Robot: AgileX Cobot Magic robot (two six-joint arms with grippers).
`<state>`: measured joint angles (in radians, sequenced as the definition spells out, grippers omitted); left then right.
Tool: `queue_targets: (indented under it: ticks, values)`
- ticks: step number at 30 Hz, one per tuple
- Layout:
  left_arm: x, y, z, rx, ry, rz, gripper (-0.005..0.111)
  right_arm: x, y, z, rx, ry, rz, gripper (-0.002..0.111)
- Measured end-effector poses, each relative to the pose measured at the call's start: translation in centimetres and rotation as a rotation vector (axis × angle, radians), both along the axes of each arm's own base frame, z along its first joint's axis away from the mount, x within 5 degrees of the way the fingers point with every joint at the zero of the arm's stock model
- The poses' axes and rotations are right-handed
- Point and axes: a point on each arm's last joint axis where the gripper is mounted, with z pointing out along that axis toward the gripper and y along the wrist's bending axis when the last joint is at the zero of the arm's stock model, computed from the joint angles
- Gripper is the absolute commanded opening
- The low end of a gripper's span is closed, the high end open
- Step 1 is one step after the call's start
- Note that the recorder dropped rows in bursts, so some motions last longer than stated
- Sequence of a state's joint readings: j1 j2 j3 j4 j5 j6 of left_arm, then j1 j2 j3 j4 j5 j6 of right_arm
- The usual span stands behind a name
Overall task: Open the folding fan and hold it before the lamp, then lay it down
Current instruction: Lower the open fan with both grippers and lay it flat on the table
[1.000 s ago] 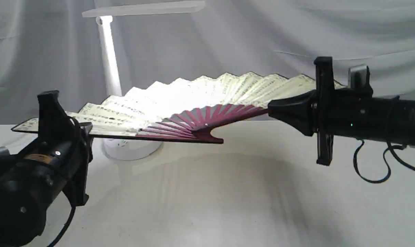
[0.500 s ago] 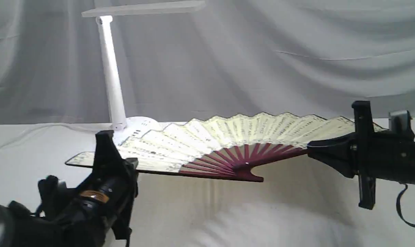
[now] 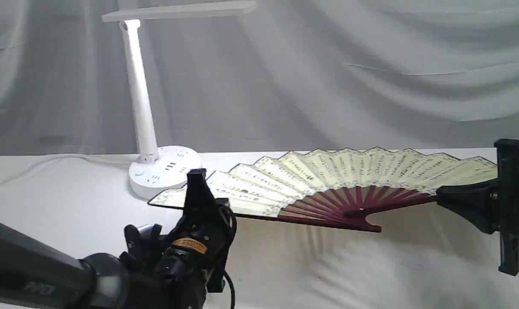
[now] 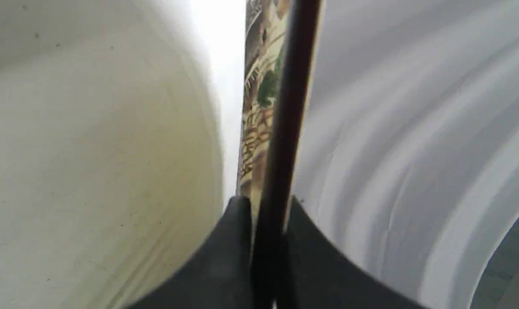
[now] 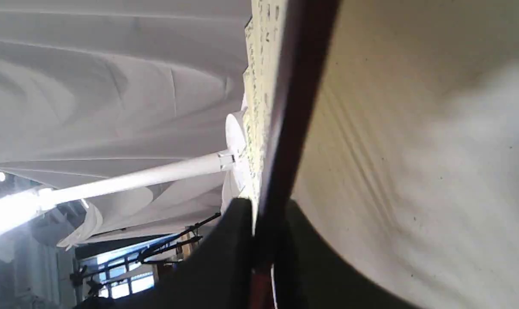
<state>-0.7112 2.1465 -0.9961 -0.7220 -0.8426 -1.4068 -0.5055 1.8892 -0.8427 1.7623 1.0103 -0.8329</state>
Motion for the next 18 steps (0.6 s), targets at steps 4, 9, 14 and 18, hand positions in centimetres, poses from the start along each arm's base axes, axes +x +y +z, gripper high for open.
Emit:
queue_targets:
  ticks: [4,9,14,18]
  values:
    - [0.6,-0.8,-0.5,0.002,-0.008,-0.021,0.000,-0.2,-0.8,-0.1,-0.018,0.004,-0.026,0.000]
    - [1.0,-1.3,-1.5,0.015,-0.002,-0.033,0.000,-0.2,-1.1,-0.4,-0.054,0.022,-0.042,0.000]
    - [0.9,-1.4,-2.1,0.021,0.009,-0.038,0.001,-0.2,-1.1,-1.8,-0.040,0.061,-0.044,0.000]
    - [0.8,-1.4,-2.4,0.043,0.029,-0.046,0.006,-0.1,-1.1,-4.0,0.011,0.107,-0.039,0.000]
